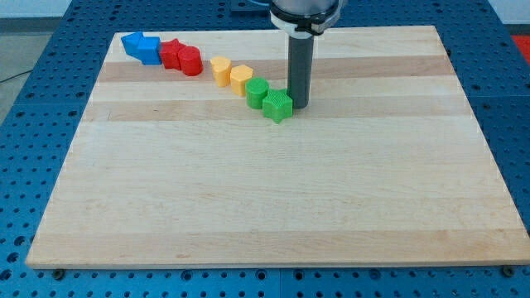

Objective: Adjust the position of the yellow hexagon

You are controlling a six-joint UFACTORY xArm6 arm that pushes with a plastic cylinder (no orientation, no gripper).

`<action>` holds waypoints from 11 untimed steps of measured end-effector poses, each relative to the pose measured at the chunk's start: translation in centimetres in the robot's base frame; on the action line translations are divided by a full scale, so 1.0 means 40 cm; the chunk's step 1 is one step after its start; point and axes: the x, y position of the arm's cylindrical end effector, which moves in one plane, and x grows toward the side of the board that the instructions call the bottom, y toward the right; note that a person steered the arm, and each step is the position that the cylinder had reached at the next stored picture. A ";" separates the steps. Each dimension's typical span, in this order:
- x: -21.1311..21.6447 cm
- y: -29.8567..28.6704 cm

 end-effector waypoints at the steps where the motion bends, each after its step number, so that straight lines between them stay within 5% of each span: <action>1: -0.043 0.057; 2: -0.142 0.008; 6: -0.151 -0.221; 8: -0.194 -0.028; 9: 0.007 0.227; 10: 0.290 0.161; 11: 0.239 -0.186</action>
